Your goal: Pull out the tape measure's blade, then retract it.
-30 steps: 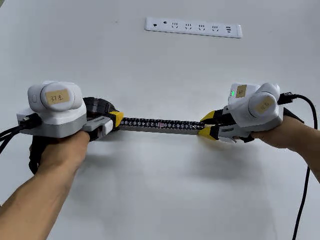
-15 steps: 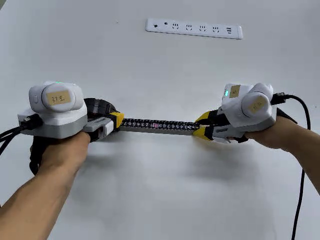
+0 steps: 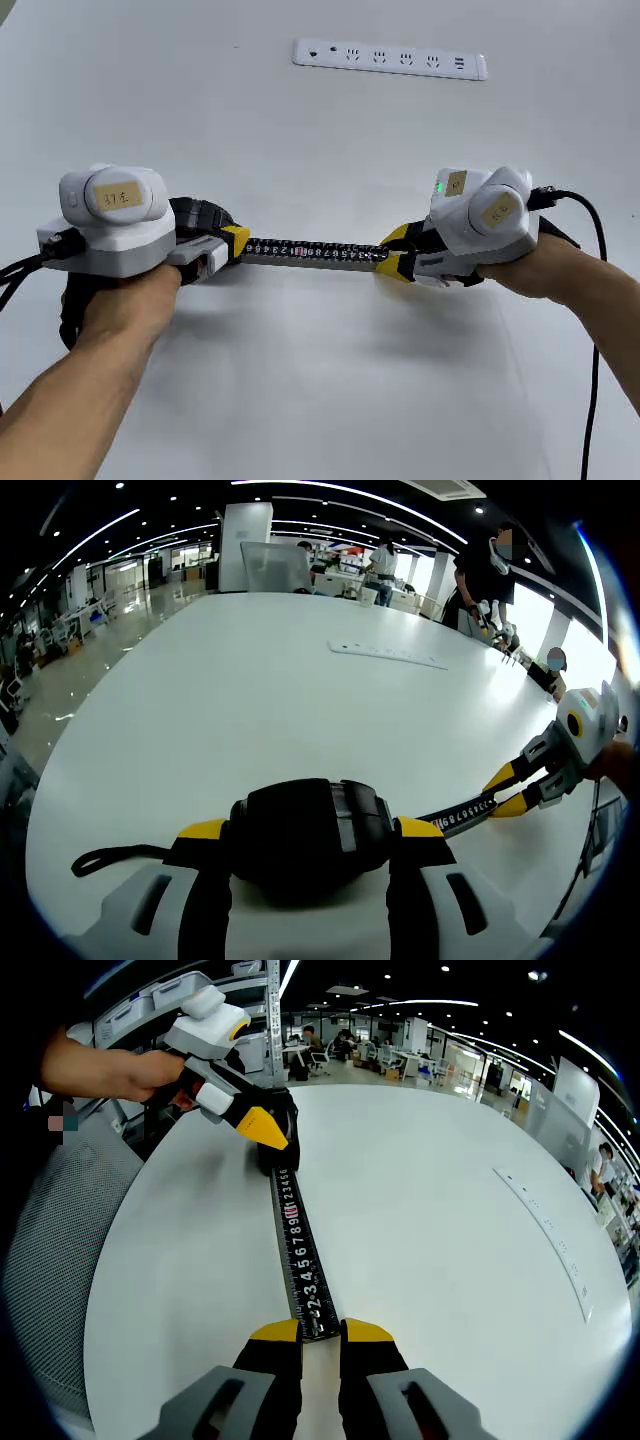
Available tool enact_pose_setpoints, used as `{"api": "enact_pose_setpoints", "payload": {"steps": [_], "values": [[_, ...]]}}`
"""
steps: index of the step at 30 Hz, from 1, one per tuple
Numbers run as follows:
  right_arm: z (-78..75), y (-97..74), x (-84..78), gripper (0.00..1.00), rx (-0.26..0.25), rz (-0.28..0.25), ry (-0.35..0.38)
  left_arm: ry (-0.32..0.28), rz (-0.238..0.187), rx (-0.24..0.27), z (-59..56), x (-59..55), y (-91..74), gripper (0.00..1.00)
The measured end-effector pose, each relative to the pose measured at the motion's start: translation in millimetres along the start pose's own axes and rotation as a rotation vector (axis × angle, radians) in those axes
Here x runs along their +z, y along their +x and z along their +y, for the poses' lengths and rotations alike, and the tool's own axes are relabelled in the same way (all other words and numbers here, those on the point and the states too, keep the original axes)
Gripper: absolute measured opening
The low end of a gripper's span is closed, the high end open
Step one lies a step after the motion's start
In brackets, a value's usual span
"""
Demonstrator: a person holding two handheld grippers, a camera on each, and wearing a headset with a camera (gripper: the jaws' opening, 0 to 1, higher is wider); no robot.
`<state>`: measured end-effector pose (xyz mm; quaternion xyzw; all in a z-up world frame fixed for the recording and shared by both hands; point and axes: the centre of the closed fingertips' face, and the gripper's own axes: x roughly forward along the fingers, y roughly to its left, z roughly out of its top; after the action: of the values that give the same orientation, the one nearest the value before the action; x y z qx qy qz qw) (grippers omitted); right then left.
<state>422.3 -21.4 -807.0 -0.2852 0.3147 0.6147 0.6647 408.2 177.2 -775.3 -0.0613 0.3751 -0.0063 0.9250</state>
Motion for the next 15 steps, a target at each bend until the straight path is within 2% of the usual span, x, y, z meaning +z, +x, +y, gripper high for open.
{"api": "enact_pose_setpoints", "payload": {"steps": [15], "values": [[4.0,10.5,13.7,0.1,0.008,-0.014,-0.003,-0.004,0.004,-0.009,0.0,-0.1,0.5,0.58]]}}
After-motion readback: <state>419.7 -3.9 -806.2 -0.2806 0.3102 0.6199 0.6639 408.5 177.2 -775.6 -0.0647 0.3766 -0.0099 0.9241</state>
